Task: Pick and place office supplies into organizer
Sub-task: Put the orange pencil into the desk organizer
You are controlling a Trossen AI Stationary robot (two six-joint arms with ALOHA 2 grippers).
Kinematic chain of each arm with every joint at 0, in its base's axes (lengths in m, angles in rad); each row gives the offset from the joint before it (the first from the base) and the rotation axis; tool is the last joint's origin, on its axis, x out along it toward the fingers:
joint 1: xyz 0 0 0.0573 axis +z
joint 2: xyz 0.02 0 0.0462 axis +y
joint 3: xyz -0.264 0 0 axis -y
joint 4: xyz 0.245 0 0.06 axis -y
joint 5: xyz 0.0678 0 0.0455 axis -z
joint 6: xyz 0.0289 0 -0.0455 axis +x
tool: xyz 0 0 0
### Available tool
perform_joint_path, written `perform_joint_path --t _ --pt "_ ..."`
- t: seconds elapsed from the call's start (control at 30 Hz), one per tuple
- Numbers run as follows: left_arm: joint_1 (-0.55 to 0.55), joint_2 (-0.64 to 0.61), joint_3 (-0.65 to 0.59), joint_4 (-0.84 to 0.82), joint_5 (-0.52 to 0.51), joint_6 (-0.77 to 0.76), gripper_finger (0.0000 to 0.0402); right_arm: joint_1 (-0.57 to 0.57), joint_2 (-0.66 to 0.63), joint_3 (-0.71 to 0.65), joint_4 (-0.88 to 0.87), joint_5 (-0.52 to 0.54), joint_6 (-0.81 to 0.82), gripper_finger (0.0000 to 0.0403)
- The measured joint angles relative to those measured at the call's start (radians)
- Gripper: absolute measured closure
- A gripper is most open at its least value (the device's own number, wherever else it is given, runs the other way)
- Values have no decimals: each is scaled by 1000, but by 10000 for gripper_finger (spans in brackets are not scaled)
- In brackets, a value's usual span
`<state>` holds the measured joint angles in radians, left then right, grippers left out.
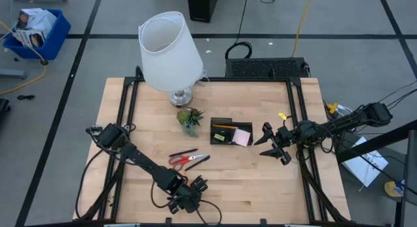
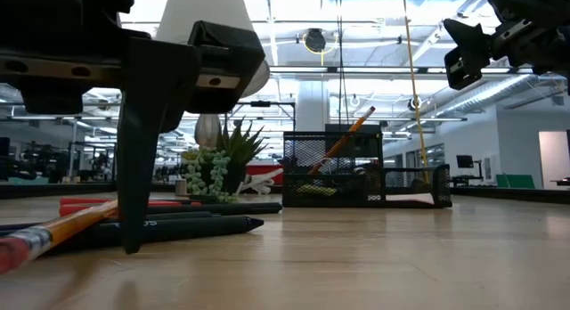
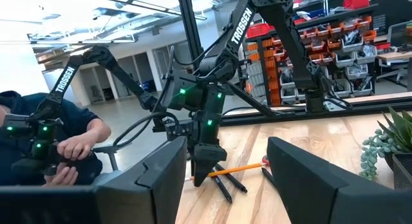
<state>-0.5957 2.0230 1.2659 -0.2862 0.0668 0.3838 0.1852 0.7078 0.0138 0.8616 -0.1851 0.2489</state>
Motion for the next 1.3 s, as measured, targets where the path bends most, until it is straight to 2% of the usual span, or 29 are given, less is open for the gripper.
perform_joint_path --t 0.1,0.4,0.6,0.8,0.93,1.03,1.2,1.3 --pt "0 1 0 3 4 -3 231 0 0 0 0 0 0 194" --pt "-1 3 0 9 1 -71 329 0 0 0 0 0 0 193" --pt "5 5 -1 86 -88 -186 380 0 0 0 0 0 0 192" --pt "21 -15 -2 152 -103 -259 374 0 0 0 0 0 0 194" --pt "45 -84 -2 165 -122 -252 355 0 0 0 0 0 0 194" --pt "68 -140 -2 199 -177 -265 360 0 0 0 0 0 0 191" --pt "132 -249 -17 327 -242 -134 379 0 0 0 0 0 0 194" --pt "213 -321 -63 450 -236 -96 379 0 0 0 0 0 0 194"
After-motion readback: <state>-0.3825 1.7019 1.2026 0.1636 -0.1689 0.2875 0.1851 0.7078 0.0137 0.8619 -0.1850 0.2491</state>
